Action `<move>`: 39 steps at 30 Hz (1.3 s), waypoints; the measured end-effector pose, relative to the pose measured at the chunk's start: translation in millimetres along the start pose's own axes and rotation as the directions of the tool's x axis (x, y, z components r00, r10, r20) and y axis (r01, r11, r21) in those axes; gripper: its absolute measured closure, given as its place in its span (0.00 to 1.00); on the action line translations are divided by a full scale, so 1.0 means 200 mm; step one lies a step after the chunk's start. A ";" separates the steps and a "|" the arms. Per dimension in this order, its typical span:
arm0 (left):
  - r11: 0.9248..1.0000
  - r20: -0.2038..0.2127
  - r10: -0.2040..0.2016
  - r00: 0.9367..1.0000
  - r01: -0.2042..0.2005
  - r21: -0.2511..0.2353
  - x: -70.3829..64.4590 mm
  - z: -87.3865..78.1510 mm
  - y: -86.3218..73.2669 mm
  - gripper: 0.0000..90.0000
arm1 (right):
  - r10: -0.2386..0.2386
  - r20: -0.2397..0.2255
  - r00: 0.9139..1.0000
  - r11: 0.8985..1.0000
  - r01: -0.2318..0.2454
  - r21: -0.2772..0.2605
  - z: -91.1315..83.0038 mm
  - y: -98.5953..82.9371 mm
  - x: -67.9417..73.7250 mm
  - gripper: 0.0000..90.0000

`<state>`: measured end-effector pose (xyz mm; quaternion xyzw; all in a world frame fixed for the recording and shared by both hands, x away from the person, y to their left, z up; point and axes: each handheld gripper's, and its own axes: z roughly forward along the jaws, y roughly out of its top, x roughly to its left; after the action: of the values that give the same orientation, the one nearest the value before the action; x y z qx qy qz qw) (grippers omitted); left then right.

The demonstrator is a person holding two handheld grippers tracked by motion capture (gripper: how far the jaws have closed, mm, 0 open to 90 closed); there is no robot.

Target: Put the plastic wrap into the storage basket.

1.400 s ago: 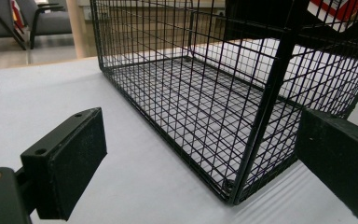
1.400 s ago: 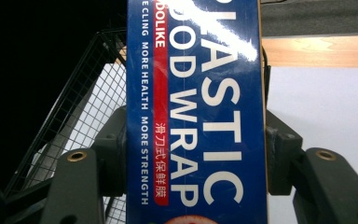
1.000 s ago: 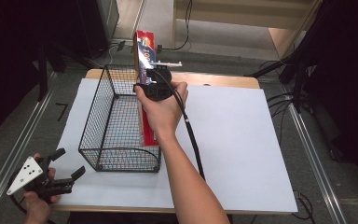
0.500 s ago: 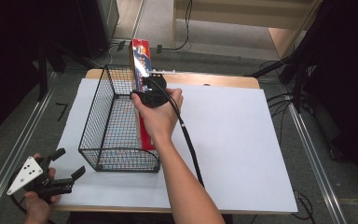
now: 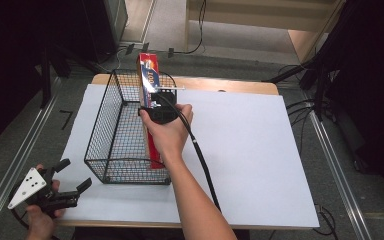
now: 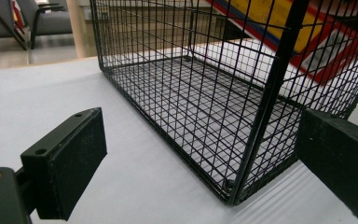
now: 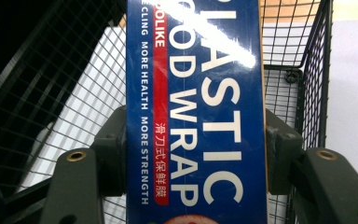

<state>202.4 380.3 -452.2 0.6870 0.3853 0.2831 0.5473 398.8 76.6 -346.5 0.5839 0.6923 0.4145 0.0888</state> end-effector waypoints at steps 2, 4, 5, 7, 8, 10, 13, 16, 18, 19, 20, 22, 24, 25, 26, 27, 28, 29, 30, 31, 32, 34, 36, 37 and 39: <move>1.000 0.000 -0.001 1.000 0.001 0.000 0.00 0.00 0.00 0.03 | -0.014 0.003 1.000 1.000 0.014 0.006 0.02 -0.02 0.00 0.45; 1.000 0.000 -0.002 1.000 0.002 -0.001 0.00 0.00 0.00 0.03 | -0.014 -0.007 1.000 1.000 0.014 0.012 0.03 -0.04 -0.01 0.45; 1.000 -0.001 -0.002 1.000 0.002 -0.001 0.00 0.00 0.00 0.03 | -0.016 -0.006 1.000 1.000 0.016 0.013 0.03 -0.05 -0.01 0.45; 1.000 -0.002 0.000 1.000 0.000 0.002 0.00 0.00 0.00 0.03 | -0.021 -0.001 1.000 1.000 0.021 0.020 0.04 -0.06 -0.02 0.45; 1.000 -0.002 0.001 1.000 -0.001 0.002 0.00 0.00 0.00 0.03 | -0.022 -0.001 1.000 1.000 0.022 0.022 0.04 -0.07 -0.02 0.45; 1.000 -0.002 0.000 1.000 0.000 0.002 0.00 0.00 0.00 0.03 | -0.023 -0.003 1.000 0.999 0.023 0.026 0.05 -0.08 -0.02 0.45; 1.000 -0.002 0.001 1.000 -0.001 0.002 0.00 0.00 0.00 0.03 | -0.034 -0.006 0.999 0.999 0.034 0.038 0.06 -0.09 -0.03 0.44; 1.000 -0.004 -0.001 1.000 0.001 0.000 0.00 0.00 0.00 0.03 | -0.031 -0.044 0.999 0.999 0.032 0.019 0.05 -0.09 -0.05 0.34; 1.000 -0.002 -0.002 1.000 0.002 0.001 0.00 0.00 0.00 0.03 | -0.045 -0.057 0.997 0.999 0.046 0.016 0.03 -0.09 -0.06 0.30; 1.000 -0.002 -0.002 1.000 0.002 0.001 0.00 0.00 0.00 0.03 | -0.062 -0.054 0.997 0.998 0.062 0.009 0.03 -0.09 -0.06 0.29; 1.000 -0.001 -0.001 1.000 0.001 0.000 0.00 0.00 0.00 0.03 | -0.075 -0.058 0.996 0.997 0.075 0.011 0.01 -0.09 -0.06 0.28; 1.000 -0.001 -0.001 1.000 0.001 0.001 0.00 0.00 0.00 0.03 | -0.089 -0.064 0.994 0.996 0.090 0.007 0.01 -0.09 -0.06 0.27; 1.000 -0.002 -0.001 1.000 0.001 -0.002 0.00 0.00 0.00 0.03 | -0.097 -0.077 0.992 0.995 0.096 -0.023 -0.03 -0.10 -0.08 0.27; 1.000 -0.002 -0.002 1.000 0.002 -0.001 0.00 0.00 0.00 0.03 | -0.094 -0.084 0.992 0.995 0.091 -0.035 -0.04 -0.09 -0.09 0.27; 1.000 -0.003 -0.002 1.000 0.002 -0.002 0.00 0.00 0.00 0.03 | -0.088 -0.096 0.992 0.995 0.083 -0.052 -0.06 -0.09 -0.11 0.27; 1.000 -0.002 -0.002 1.000 0.002 -0.002 0.00 0.00 0.00 0.03 | -0.086 -0.106 0.991 0.995 0.079 -0.068 -0.09 -0.09 -0.13 0.27; 1.000 -0.001 -0.001 1.000 0.001 -0.001 0.00 0.00 0.00 0.03 | -0.085 -0.100 0.991 0.994 0.077 -0.081 -0.12 -0.08 -0.16 0.27; 1.000 -0.002 0.000 1.000 0.000 0.000 0.00 0.00 0.00 0.03 | -0.088 -0.100 0.991 0.993 0.079 -0.090 -0.13 -0.09 -0.17 0.27; 1.000 -0.002 0.001 1.000 -0.001 0.000 0.00 0.00 0.00 0.03 | -0.089 -0.093 0.992 0.992 0.080 -0.099 -0.15 -0.09 -0.20 0.27; 1.000 -0.001 0.001 1.000 -0.001 0.001 0.00 0.00 0.00 0.03 | -0.090 -0.087 0.992 0.990 0.080 -0.115 -0.17 -0.09 -0.22 0.27; 1.000 -0.002 0.001 1.000 -0.001 0.001 0.00 0.00 0.00 0.03 | -0.090 -0.081 0.993 0.989 0.079 -0.126 -0.19 -0.10 -0.25 0.27; 1.000 -0.003 -0.001 1.000 0.001 0.000 0.00 0.00 0.00 0.03 | -0.085 -0.072 0.994 0.987 0.074 -0.141 -0.21 -0.11 -0.30 0.27; 1.000 -0.003 -0.001 1.000 0.001 -0.001 0.00 0.00 0.00 0.03 | -0.078 -0.063 0.995 0.986 0.067 -0.153 -0.24 -0.13 -0.36 0.27; 1.000 -0.003 -0.002 1.000 0.002 0.000 0.00 0.00 0.00 0.03 | -0.076 -0.058 0.995 0.985 0.067 -0.157 -0.25 -0.14 -0.39 0.28; 1.000 -0.003 -0.002 1.000 0.002 0.000 0.00 0.00 0.00 0.03 | -0.070 -0.053 0.996 0.985 0.061 -0.162 -0.26 -0.15 -0.42 0.28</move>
<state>202.9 380.3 -452.7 0.6861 0.3869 0.2836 0.5469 371.2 -20.2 -363.6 0.5393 0.6781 0.4824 0.1286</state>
